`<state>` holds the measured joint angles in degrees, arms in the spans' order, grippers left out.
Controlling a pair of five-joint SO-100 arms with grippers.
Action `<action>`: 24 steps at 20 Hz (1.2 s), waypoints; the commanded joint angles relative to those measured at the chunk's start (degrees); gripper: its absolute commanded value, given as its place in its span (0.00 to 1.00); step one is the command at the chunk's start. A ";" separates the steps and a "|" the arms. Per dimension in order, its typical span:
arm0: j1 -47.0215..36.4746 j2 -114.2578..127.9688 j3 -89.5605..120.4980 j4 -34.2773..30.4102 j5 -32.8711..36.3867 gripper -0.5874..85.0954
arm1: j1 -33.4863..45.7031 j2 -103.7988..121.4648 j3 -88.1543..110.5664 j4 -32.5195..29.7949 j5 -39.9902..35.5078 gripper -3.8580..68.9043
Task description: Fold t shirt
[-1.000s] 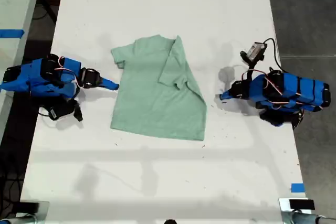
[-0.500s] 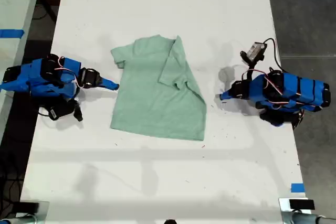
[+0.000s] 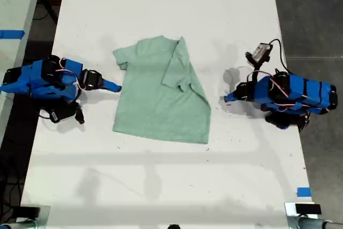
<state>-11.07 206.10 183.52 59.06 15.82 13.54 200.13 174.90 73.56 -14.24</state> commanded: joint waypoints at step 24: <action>5.01 0.53 -0.53 -7.21 -5.36 0.01 | 0.53 0.97 2.99 0.00 -0.18 0.05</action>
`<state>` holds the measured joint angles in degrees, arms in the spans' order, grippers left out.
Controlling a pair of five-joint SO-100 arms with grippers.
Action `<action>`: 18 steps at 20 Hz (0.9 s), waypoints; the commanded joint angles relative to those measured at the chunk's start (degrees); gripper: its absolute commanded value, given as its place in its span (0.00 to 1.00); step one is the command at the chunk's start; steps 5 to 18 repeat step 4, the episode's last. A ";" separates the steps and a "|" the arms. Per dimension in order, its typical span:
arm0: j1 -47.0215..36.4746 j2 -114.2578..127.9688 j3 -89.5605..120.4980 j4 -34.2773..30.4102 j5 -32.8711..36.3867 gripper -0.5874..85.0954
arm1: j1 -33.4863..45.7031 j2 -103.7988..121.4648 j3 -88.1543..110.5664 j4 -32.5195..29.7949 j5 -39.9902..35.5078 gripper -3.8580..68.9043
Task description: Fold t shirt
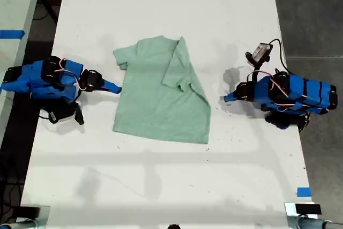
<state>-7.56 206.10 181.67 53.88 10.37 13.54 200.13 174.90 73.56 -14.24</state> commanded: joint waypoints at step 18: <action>-0.35 0.53 1.32 -1.67 0.44 0.01 | 0.53 0.97 2.99 -0.18 -0.88 0.05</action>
